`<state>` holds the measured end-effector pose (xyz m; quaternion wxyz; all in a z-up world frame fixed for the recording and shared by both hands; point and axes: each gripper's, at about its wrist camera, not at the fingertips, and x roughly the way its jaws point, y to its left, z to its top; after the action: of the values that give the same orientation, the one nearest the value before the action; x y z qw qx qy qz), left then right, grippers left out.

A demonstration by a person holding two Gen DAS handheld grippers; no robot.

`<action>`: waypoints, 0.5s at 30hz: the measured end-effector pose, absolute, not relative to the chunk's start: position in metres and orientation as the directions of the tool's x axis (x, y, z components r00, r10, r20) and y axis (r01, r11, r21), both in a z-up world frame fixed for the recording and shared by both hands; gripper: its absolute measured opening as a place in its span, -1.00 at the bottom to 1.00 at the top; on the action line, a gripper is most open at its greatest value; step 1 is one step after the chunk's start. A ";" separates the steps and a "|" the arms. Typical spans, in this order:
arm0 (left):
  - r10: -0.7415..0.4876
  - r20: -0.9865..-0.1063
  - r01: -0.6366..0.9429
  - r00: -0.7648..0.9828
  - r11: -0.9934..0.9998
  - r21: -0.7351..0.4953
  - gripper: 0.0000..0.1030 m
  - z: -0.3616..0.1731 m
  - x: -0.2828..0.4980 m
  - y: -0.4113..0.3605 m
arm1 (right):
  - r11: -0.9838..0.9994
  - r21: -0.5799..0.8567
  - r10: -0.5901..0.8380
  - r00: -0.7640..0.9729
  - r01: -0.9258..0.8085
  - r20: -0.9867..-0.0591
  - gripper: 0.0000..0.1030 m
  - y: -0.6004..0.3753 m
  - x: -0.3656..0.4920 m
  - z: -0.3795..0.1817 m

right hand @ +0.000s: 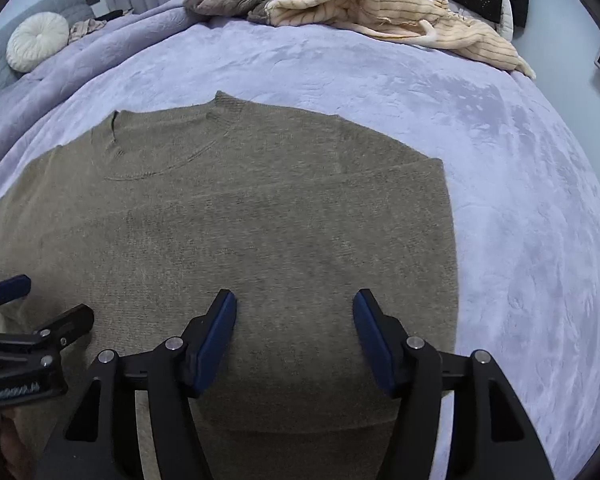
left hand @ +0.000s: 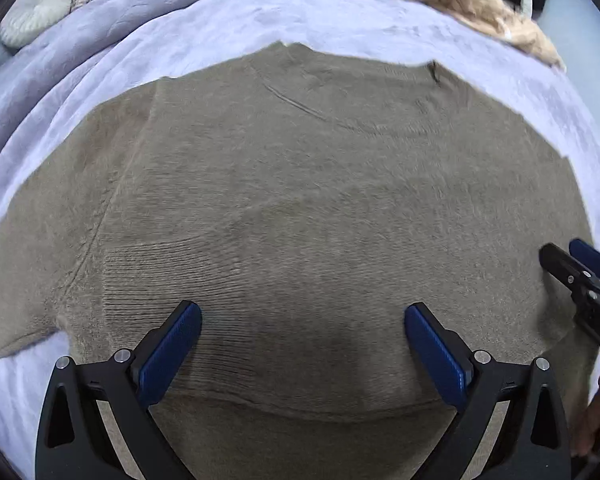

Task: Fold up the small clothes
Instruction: 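Lower the sleeve onto the sweater body and open the right gripper, then withdraw the right gripper from the folded sleeve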

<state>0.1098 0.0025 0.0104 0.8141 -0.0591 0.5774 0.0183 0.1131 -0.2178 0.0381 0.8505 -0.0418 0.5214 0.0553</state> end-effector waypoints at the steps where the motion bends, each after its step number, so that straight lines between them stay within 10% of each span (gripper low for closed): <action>1: -0.017 -0.942 -0.107 0.335 0.993 -0.056 0.99 0.013 0.109 0.007 | 0.993 -0.017 0.039 0.452 -0.120 -0.891 0.26 -0.227 0.113 0.038; 15: 0.007 -0.949 -0.126 0.314 0.991 -0.034 0.99 0.019 0.092 -0.011 | 0.973 0.020 0.121 0.430 -0.232 -0.895 0.40 -0.190 0.075 0.033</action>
<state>0.0922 -0.0114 0.0188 0.8089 -0.0510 0.5843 0.0413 0.0748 -0.1904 0.0332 0.8438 -0.0528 0.5237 0.1045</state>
